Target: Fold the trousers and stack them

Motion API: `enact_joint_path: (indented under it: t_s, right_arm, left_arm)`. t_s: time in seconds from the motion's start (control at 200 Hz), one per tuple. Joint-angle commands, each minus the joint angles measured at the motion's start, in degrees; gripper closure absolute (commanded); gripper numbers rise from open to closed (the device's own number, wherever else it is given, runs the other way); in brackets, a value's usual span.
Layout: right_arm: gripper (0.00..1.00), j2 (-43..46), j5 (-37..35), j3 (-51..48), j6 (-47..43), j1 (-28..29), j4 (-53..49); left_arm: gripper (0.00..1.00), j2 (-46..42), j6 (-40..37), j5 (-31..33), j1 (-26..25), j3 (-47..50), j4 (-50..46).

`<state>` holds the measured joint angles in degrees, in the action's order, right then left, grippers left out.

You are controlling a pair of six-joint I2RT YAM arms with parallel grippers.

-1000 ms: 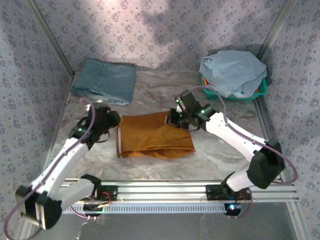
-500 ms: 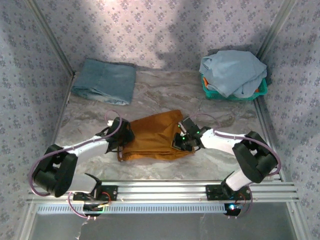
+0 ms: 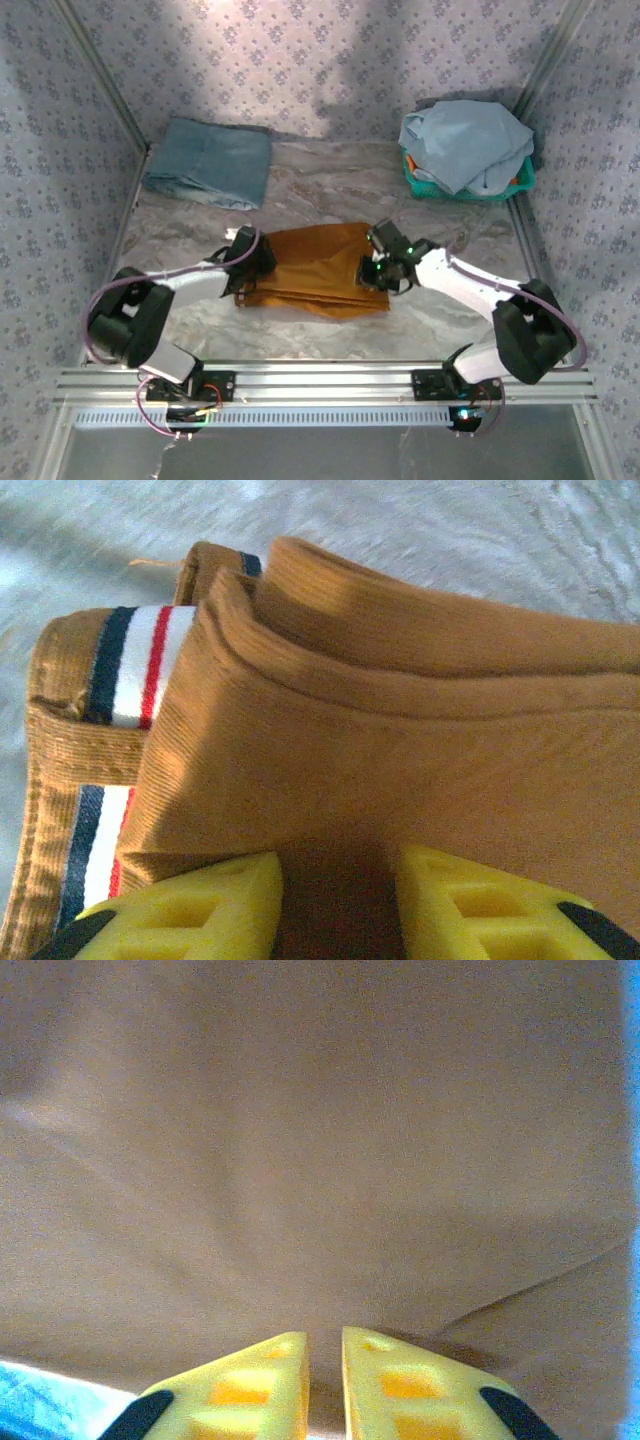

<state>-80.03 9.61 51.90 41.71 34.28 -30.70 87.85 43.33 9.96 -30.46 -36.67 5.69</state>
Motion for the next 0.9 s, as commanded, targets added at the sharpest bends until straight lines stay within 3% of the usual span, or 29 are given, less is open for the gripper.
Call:
enact_joint_path:
  t_s: [0.0, 0.065, 0.175, 0.24, 0.36, 0.575, 0.894]
  right_arm:
    - [0.81, -0.5, -9.0, 9.2, -9.6, -4.2, -9.2]
    - [0.82, -5.0, -7.6, 12.4, -12.2, -7.3, -6.4]
    - [0.95, -17.2, -0.9, 20.1, -15.6, -12.8, -4.7]
    - [0.98, -22.9, 1.7, 22.6, -15.6, -14.7, -4.0]
    - [1.00, -27.8, 2.2, 22.4, -13.6, -16.8, -5.0]
    - [1.00, -18.6, -0.9, 2.8, -9.6, -20.4, -1.0]
    - [1.00, 4.0, 0.2, -19.7, -0.3, -14.3, -0.5]
  left_arm:
    - [0.63, 6.5, -7.5, -0.4, -0.4, -1.8, -1.6]
    - [0.63, 9.4, -10.3, -1.8, -0.9, -4.5, 0.4]
    - [0.63, 15.2, -14.4, -3.6, -2.4, -11.8, -0.3]
    - [0.63, 18.3, -16.2, -3.7, -3.6, -15.9, -1.6]
    - [0.64, 22.9, -17.9, -5.2, -4.5, -21.3, -2.6]
    - [0.62, 28.5, -22.0, -6.3, -4.4, -32.0, -7.1]
    - [0.61, 41.2, -23.6, -9.5, -5.6, -53.6, -14.4]
